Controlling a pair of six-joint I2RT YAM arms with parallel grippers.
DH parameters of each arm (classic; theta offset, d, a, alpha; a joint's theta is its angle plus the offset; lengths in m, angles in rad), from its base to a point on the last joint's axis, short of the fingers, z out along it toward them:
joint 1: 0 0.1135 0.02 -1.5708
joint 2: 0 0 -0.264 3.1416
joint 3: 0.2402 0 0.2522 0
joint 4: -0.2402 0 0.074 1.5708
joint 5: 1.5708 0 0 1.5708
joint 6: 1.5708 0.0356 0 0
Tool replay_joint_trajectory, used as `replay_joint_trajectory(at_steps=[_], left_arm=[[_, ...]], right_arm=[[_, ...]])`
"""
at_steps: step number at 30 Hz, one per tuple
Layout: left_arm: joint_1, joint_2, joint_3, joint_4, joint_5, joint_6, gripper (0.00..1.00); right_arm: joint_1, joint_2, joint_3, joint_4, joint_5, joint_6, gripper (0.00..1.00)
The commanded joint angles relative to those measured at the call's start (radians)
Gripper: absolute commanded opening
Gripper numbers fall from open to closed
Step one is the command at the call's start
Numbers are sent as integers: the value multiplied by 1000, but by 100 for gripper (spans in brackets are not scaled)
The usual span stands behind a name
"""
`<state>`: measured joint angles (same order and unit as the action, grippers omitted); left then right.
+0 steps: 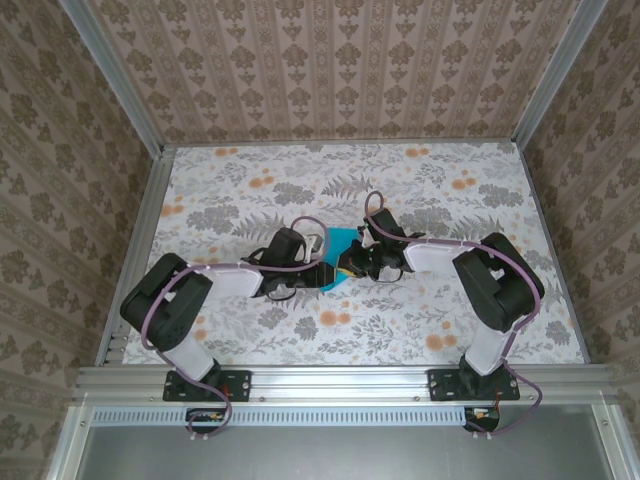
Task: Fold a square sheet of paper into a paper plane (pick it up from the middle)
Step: Third fold the triangle at the center of the table.
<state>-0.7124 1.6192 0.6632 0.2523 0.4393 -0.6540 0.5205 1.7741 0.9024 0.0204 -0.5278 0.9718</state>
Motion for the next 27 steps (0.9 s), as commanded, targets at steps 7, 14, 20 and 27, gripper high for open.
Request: replay_joint_trajectory(at_steps=[7,14,20,27], left_arm=[[-22,-25,-41,72,37,57,32],[-44,19,-15,61,39,94,29],[-44,48,-7,69,36,96,26],[-44,64,9,79,39,97,20]], right_arm=[[-7,25,16,7,12,-1,10],[-10,28,14,22,2,10,10],[-15,22,13,29,-6,15,10],[-16,21,11,40,-12,22,10]])
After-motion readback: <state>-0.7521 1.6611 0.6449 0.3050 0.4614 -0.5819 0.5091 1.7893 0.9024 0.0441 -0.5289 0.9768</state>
